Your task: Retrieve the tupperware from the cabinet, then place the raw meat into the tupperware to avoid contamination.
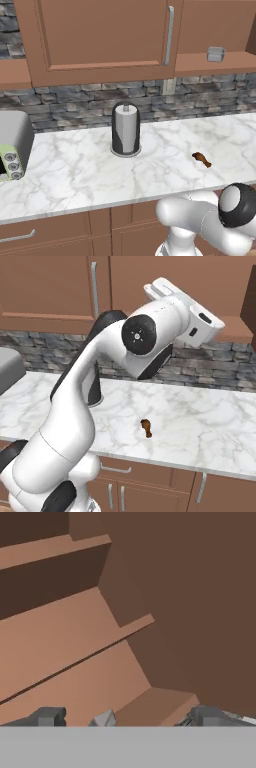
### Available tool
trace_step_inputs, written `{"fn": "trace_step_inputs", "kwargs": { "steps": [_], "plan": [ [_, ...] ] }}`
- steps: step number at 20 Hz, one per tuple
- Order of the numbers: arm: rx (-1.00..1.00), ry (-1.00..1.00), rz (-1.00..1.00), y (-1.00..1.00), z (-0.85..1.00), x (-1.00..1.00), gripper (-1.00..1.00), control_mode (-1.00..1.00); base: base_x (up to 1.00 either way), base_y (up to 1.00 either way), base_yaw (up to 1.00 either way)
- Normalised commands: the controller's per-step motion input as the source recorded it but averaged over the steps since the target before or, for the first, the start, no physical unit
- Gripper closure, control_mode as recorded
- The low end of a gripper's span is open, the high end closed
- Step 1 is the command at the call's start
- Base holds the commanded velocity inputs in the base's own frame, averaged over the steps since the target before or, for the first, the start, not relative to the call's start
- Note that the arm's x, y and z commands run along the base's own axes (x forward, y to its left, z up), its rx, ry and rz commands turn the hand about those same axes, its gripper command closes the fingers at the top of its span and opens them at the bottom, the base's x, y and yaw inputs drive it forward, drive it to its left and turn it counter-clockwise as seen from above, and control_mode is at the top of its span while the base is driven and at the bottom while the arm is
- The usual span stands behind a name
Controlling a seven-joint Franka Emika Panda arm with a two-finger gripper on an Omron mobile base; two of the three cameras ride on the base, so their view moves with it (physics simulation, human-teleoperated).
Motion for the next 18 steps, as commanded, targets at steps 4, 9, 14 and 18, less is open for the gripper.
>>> {"fn": "trace_step_inputs", "kwargs": {
  "steps": [4, 9, 14, 18],
  "plan": [
    [-0.03, 0.05, 0.0, 0.62, 0.0, -0.18, -1.0, -1.0, 0.0, 0.0, 0.0],
    [0.0, 0.01, 0.0, 0.55, 0.0, -0.03, -1.0, -1.0, 0.0, 0.0, 0.0],
    [-0.04, 0.0, 0.02, 0.51, -0.05, 0.0, -1.0, -1.0, 0.0, 0.0, 0.0],
    [-0.05, 0.06, 0.07, 0.33, 0.0, 0.0, -1.0, -1.0, 0.0, 0.0, 0.0]
  ]
}}
